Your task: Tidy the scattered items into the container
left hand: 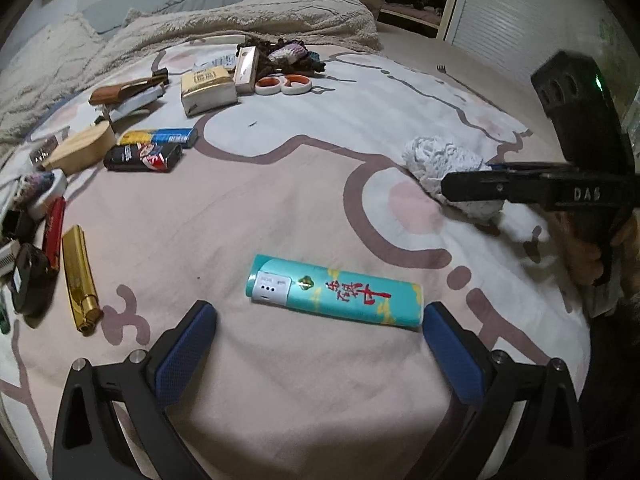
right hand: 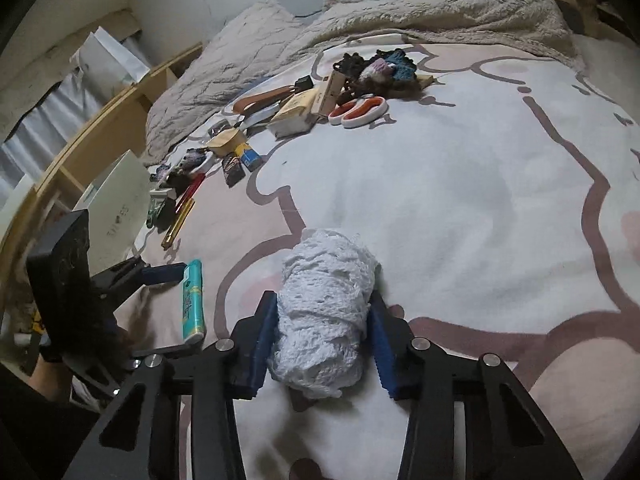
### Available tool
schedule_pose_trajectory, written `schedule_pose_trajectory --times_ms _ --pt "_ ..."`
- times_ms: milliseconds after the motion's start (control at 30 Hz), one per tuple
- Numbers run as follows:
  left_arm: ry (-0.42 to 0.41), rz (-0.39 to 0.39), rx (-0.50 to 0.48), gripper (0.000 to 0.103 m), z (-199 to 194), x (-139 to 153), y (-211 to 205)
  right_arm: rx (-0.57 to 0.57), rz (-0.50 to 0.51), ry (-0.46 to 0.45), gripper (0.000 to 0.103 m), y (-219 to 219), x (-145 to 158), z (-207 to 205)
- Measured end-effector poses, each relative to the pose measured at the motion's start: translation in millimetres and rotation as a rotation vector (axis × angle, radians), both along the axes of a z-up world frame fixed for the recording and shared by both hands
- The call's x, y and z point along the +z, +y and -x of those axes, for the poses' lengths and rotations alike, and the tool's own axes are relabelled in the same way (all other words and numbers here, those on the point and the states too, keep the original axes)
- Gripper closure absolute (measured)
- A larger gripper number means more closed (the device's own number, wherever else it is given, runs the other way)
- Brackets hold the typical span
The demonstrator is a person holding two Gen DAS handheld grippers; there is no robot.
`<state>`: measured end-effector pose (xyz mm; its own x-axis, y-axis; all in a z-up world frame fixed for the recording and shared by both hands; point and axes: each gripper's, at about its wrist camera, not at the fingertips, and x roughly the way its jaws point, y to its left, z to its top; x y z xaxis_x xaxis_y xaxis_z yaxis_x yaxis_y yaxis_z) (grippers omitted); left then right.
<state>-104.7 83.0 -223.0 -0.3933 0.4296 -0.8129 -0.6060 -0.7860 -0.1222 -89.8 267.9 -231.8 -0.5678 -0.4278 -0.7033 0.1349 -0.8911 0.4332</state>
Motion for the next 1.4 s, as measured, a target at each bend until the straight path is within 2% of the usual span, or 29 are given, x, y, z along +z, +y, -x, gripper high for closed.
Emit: schedule_pose_trajectory --times_ms 200,367,633,733,767,800,1133,1400 --pt "0.052 0.046 -0.005 0.0 -6 1 7 -0.017 -0.022 0.064 0.061 -6 -3 -5" --pt "0.082 0.058 -0.013 0.0 -7 1 9 -0.007 0.007 0.065 0.061 -2 -6 -2" --pt "0.091 0.068 -0.044 0.001 -3 2 14 0.008 -0.006 0.068 0.061 -5 -8 -3" --pt "0.097 0.05 -0.05 0.011 -5 4 12 0.008 -0.009 0.07 0.061 -5 -9 -4" --pt "0.105 0.045 -0.052 0.019 -6 5 12 0.008 -0.009 0.07 0.061 -5 -9 -3" --pt "0.113 0.044 -0.055 0.021 -8 6 13 0.008 -0.01 0.07 0.061 -5 -9 -3" --pt "0.148 0.067 -0.047 0.021 -13 9 15 0.011 -0.048 0.075 0.061 -9 -8 -3" --pt "0.175 0.037 -0.017 0.021 -18 20 4 0.011 -0.151 0.073 0.061 -23 1 -4"
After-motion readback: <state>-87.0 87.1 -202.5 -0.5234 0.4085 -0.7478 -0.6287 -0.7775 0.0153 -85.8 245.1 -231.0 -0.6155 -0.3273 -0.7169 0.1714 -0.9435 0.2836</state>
